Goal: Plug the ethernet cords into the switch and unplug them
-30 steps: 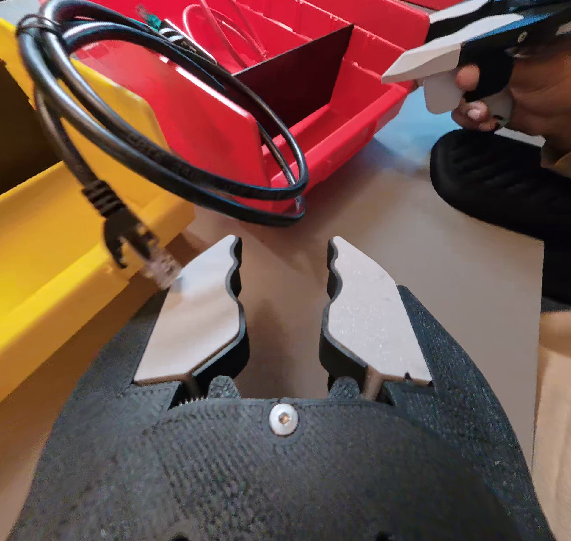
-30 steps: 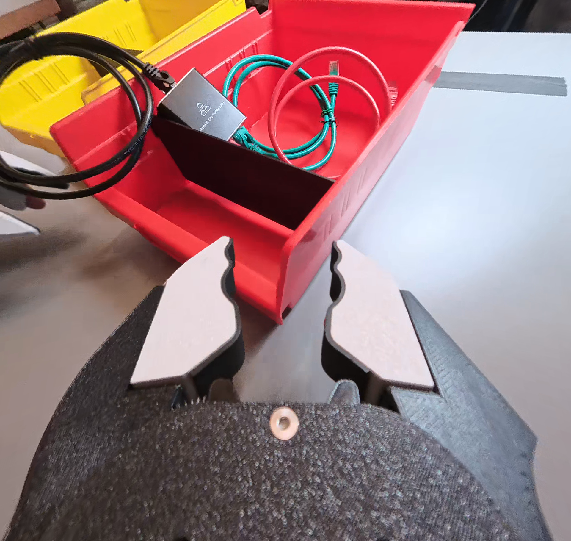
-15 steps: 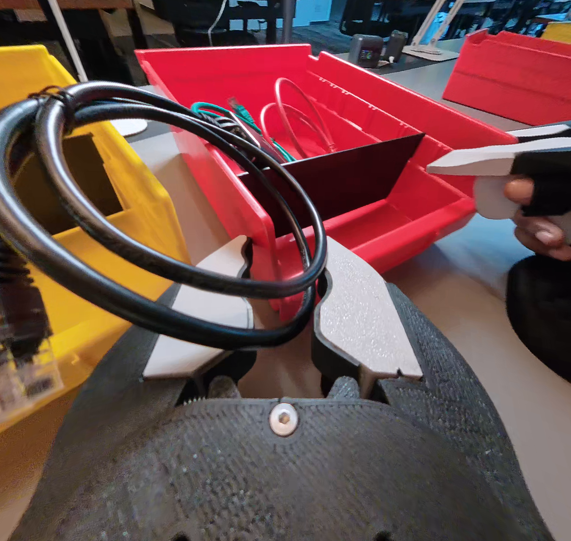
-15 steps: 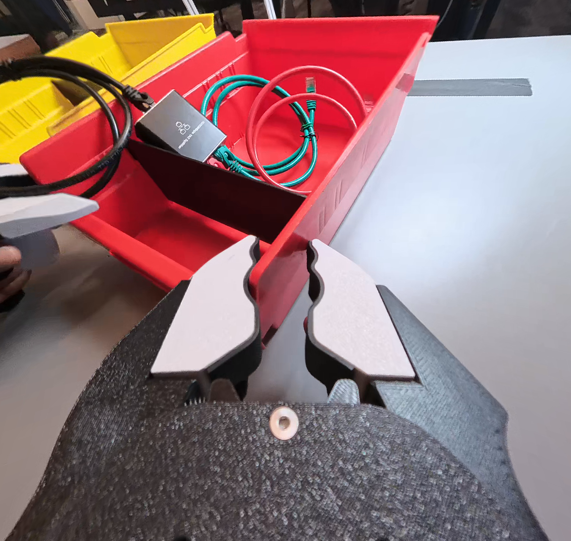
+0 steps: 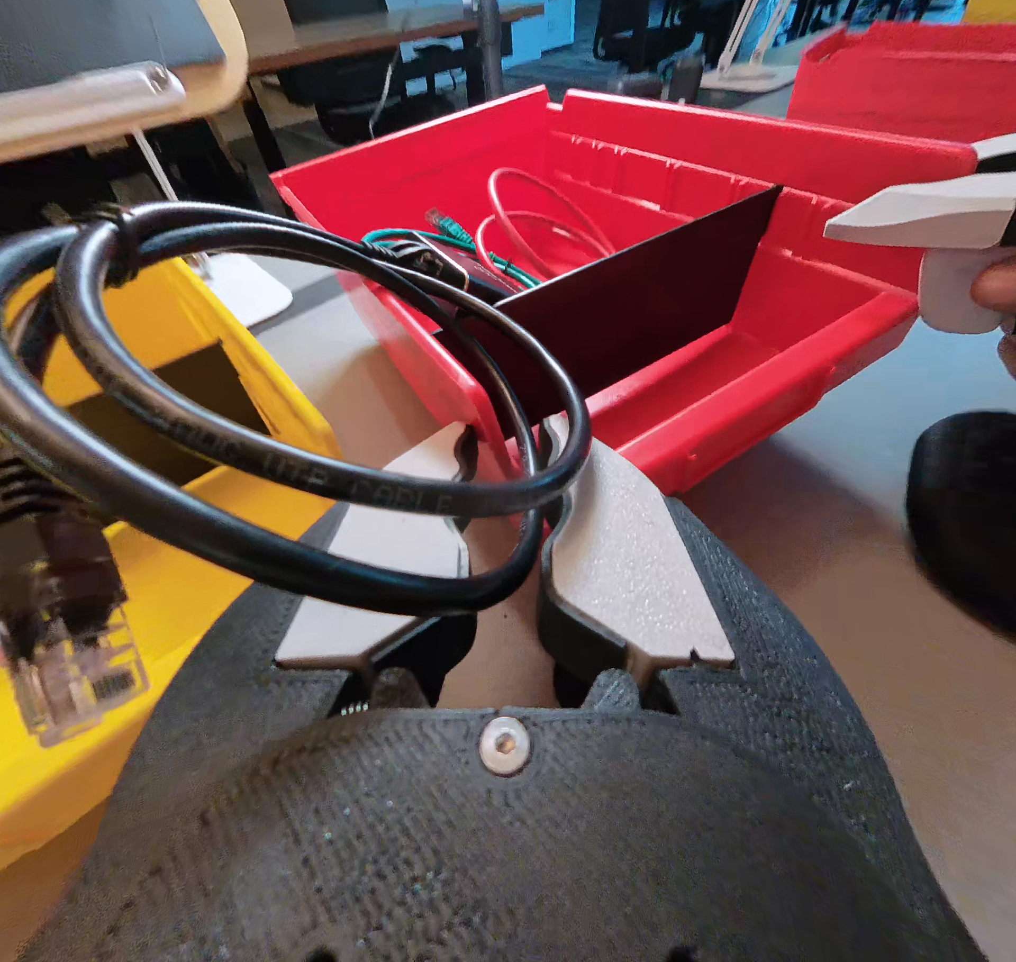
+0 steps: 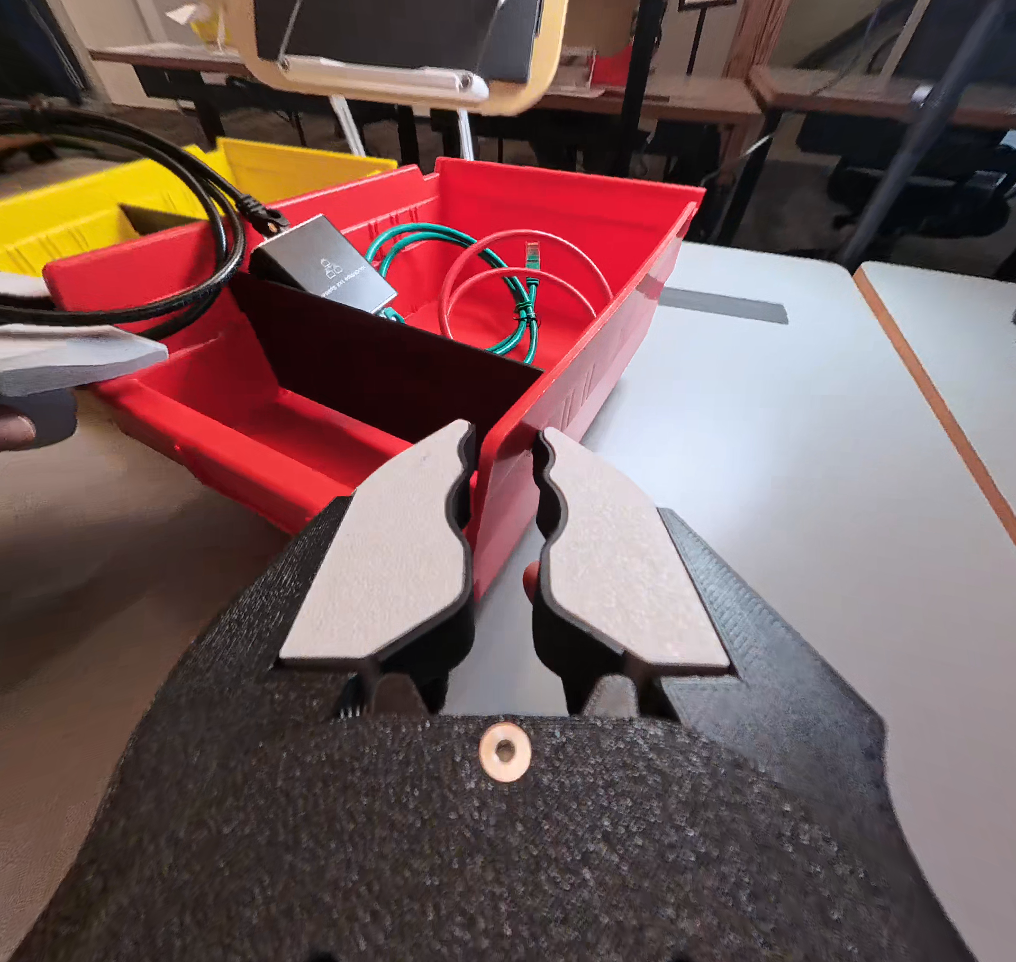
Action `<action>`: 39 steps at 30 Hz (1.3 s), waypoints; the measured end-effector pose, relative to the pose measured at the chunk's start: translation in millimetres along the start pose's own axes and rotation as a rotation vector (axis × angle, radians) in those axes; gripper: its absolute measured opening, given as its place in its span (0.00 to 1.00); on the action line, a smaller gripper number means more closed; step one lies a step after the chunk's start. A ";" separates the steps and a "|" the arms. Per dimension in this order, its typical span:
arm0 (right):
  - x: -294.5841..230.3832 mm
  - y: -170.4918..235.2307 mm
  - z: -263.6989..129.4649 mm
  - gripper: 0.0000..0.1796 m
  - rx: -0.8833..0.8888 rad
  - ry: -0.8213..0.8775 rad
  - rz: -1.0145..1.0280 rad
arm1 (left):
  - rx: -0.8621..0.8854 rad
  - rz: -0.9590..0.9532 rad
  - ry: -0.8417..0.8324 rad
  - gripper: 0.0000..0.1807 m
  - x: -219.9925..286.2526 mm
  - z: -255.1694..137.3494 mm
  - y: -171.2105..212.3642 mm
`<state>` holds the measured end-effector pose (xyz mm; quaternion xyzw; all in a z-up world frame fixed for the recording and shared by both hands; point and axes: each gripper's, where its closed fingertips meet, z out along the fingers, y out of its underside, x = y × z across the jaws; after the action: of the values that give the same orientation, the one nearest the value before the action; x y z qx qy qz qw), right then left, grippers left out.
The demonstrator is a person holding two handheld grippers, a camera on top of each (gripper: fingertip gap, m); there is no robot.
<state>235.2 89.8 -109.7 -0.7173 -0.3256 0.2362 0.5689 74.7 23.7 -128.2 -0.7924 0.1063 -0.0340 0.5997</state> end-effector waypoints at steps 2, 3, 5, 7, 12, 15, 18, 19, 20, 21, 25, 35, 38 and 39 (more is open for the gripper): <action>-6.5 -16.7 -12.6 0.06 0.054 0.021 -0.056 | 0.060 0.021 -0.019 0.12 -3.8 -13.7 -19.9; -11.3 -25.8 -18.0 0.06 0.071 0.037 -0.097 | 0.091 0.026 -0.027 0.12 -5.9 -22.0 -31.5; -25.7 -43.2 -24.2 0.06 0.099 0.016 -0.122 | 0.156 0.057 -0.071 0.11 -14.1 -41.7 -54.9; -45.0 -62.1 -27.4 0.06 0.135 -0.025 -0.146 | 0.229 0.102 -0.131 0.11 -24.9 -68.0 -78.2; -112.4 -111.3 -23.0 0.06 0.265 -0.129 -0.184 | 0.331 0.130 -0.266 0.10 -63.7 -145.6 -109.5; -158.0 -137.8 -14.4 0.06 0.328 -0.208 -0.182 | 0.381 0.130 -0.358 0.10 -90.4 -193.6 -114.6; -206.4 -158.9 -3.4 0.06 0.374 -0.293 -0.189 | 0.406 0.135 -0.445 0.10 -118.0 -239.9 -113.5; -222.9 -163.8 2.2 0.07 0.383 -0.326 -0.184 | 0.409 0.139 -0.475 0.10 -127.8 -254.4 -110.9; -239.5 -167.2 8.3 0.07 0.388 -0.360 -0.180 | 0.406 0.142 -0.503 0.10 -137.9 -268.2 -107.0; -255.9 -168.5 15.5 0.07 0.385 -0.392 -0.170 | 0.399 0.145 -0.529 0.11 -147.9 -280.8 -101.8; -316.8 -163.2 43.5 0.06 0.348 -0.513 -0.127 | 0.344 0.124 -0.598 0.11 -185.4 -321.8 -70.9; -401.2 -98.9 95.2 0.07 0.179 -0.658 -0.115 | 0.178 0.058 -0.675 0.10 -240.4 -359.7 16.9; -406.6 -75.7 106.2 0.08 0.130 -0.655 -0.122 | 0.155 0.029 -0.671 0.10 -248.8 -353.1 41.9; -406.5 -68.0 109.9 0.08 0.114 -0.651 -0.122 | 0.152 0.023 -0.664 0.10 -250.6 -349.3 49.8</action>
<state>-131.2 -126.9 -83.1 -0.5504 -0.5187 0.4363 0.4874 -239.4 -266.1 -60.2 -0.7119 -0.0887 0.2249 0.6593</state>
